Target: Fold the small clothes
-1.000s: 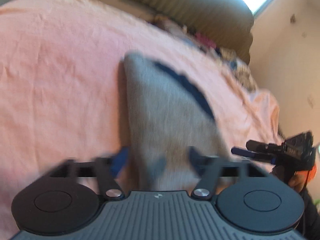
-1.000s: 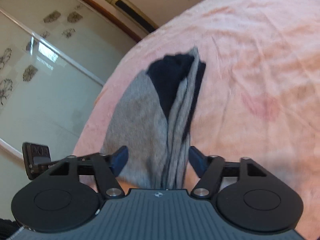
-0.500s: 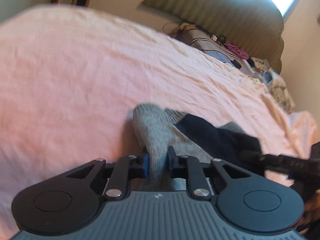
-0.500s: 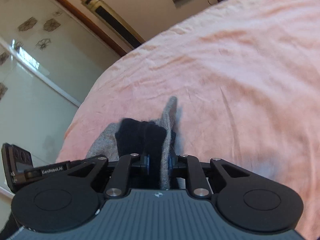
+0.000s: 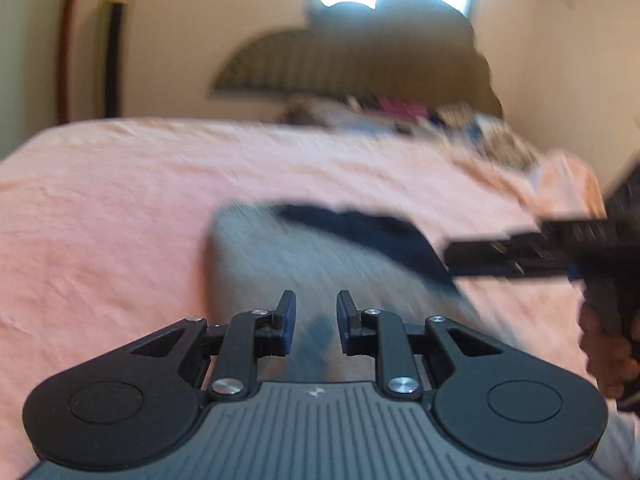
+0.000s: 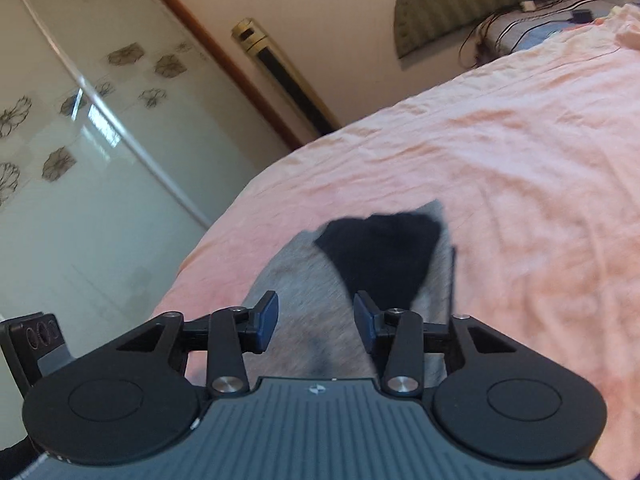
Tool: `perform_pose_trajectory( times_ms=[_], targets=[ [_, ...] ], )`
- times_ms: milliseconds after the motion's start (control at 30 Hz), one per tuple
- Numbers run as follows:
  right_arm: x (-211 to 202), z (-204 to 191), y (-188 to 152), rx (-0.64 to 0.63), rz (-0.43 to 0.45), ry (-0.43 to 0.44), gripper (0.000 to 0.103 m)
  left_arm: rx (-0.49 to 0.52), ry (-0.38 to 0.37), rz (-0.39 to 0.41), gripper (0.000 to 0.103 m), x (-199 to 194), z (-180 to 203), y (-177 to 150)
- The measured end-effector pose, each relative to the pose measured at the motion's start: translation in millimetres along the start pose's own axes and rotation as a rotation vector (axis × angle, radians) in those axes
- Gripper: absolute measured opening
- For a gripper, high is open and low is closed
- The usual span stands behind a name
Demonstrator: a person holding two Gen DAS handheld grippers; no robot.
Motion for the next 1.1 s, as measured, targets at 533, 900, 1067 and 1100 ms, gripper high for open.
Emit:
perform_pose_trajectory(
  times_ms=[533, 900, 1067, 1100],
  targets=[
    [-10.9, -26.2, -67.8, -0.048, -0.090, -0.069, 0.049, 0.165, 0.068, -0.056, 0.089, -22.1, 9.8, -68.1],
    [-41.5, -32.2, -84.6, 0.007, -0.109, -0.089, 0.058, 0.136, 0.118, -0.059, 0.088, -56.0, 2.1, -87.2],
    [-41.9, -30.3, -87.7, 0.030, -0.077, -0.063, 0.061, 0.082, 0.184, -0.004, 0.088, -62.9, -13.0, -81.9],
    [-41.7, -30.4, -87.5, 0.031, -0.079, -0.059, 0.062, 0.054, 0.184, 0.009, 0.088, -64.5, -16.4, -77.7]
  ],
)
Point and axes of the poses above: each gripper's, at about its wrist camera, not at the fingertips, and x roughly the way its jaws point, z to its right, y to its top, the point moved 5 cm from there along x, roughly the way its jaws point, and after that the axes turned 12 degrees about -x, right-handed, at the moved point
